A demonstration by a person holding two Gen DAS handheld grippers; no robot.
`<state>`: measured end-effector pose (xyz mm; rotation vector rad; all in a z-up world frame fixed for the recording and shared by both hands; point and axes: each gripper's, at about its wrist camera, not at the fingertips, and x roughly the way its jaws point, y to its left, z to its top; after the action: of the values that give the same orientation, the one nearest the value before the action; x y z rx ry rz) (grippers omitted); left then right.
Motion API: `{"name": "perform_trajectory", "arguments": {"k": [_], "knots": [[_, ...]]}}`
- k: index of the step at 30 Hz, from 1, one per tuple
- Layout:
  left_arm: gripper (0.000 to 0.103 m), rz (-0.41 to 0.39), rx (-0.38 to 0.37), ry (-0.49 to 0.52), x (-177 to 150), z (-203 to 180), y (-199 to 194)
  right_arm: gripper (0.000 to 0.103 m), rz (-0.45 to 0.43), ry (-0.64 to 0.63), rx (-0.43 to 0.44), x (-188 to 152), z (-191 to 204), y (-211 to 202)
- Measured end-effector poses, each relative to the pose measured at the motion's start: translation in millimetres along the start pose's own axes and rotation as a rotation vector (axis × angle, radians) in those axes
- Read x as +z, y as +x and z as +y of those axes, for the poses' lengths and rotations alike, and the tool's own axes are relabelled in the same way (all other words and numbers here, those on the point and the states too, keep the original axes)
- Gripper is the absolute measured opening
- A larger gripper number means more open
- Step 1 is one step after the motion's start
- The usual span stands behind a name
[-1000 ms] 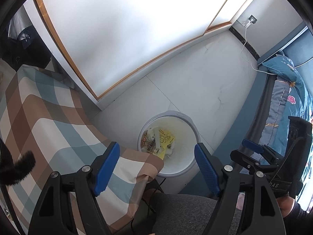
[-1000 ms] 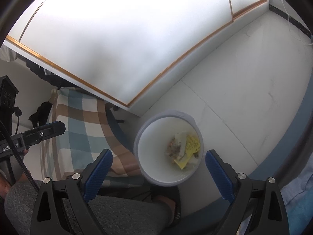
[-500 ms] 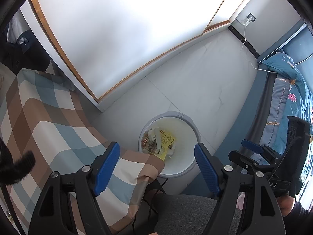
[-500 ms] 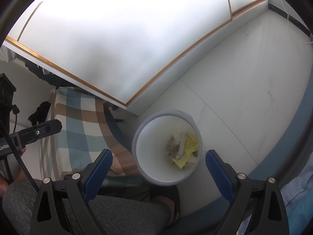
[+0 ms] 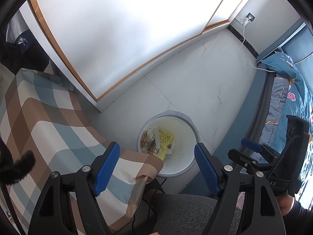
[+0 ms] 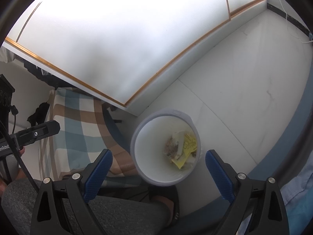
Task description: Collect trash
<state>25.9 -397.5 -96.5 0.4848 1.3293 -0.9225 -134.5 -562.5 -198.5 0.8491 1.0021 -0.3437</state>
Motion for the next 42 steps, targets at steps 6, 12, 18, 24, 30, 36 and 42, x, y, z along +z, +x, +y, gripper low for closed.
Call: {"name": "perform_trajectory", "arguments": {"k": [6, 12, 18, 24, 30, 36, 42], "knots": [[0.076, 0.0, -0.001, -0.004, -0.1, 0.8, -0.3, 0.096, 0.001, 0.0, -0.009, -0.9, -1.6, -0.4], [0.076, 0.0, 0.004, -0.008, 0.2, 1.9, -0.8, 0.096, -0.015, 0.008, -0.013, 0.3, -1.7, -3.5], [0.076, -0.01, 0.01, -0.006, -0.8, 0.2, -1.2, 0.096, -0.015, 0.01, -0.009, 0.7, -1.7, -3.2], [0.076, -0.014, 0.015, -0.007, -0.8, -0.3, -1.2, 0.096, -0.016, 0.012, -0.008, -0.7, -1.7, -3.9], [0.076, -0.028, 0.022, -0.008, -0.9, 0.1, -4.0, 0.096, -0.014, 0.017, -0.012, -2.5, -2.4, -4.4], [0.076, -0.025, 0.012, -0.008, -0.1, 0.9, -3.7, 0.096, -0.012, 0.034, -0.016, -2.1, -4.9, -4.2], [0.076, -0.03, -0.01, -0.008, 0.3, 1.2, -4.5, 0.096, -0.012, 0.039, -0.018, -1.4, -6.0, -3.8]]}}
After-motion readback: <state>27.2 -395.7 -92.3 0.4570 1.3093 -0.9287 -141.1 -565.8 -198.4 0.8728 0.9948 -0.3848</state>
